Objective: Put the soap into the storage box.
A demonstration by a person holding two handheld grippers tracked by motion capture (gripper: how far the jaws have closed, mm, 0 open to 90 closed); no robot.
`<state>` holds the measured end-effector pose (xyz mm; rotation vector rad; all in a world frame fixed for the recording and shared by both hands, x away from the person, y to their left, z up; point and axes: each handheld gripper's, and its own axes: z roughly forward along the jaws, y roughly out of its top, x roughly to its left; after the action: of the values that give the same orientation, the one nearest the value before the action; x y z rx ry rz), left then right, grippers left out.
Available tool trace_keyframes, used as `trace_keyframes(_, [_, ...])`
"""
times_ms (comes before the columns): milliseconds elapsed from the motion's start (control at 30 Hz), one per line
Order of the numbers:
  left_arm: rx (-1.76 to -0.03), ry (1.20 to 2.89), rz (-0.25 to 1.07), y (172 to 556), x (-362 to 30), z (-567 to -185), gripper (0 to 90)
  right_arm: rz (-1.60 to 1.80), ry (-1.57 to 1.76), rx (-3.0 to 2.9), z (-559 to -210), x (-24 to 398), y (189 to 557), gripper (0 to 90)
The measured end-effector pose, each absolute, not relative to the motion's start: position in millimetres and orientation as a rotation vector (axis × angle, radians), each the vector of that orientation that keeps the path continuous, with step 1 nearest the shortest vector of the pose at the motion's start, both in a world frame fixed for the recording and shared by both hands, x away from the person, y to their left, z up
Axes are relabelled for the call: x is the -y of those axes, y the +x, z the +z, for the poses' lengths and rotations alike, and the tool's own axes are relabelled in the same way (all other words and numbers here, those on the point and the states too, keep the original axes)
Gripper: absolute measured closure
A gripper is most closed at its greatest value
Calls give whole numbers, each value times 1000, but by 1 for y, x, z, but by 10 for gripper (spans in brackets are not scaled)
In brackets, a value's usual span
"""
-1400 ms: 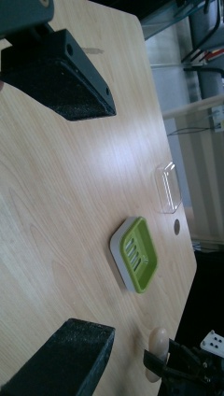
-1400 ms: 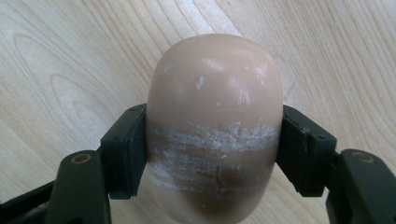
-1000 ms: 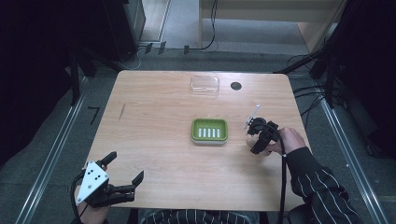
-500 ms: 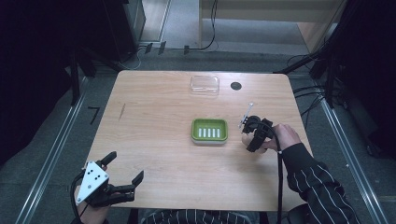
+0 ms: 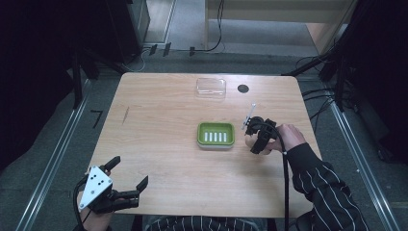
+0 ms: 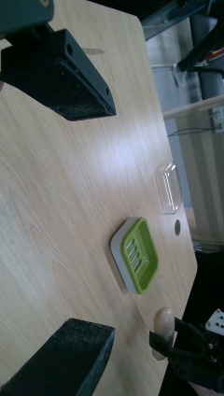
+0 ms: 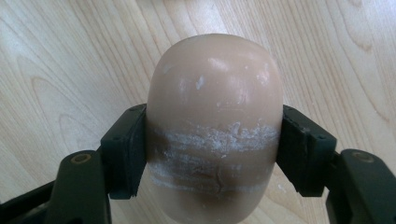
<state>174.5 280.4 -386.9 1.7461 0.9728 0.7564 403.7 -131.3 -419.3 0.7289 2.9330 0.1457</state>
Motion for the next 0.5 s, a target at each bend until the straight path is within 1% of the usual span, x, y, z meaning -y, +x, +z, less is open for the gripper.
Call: trace_keyframes(500, [-973, 1744, 753, 175, -281, -387, 0, 149, 633, -2948, -414, 116, 410, 335])
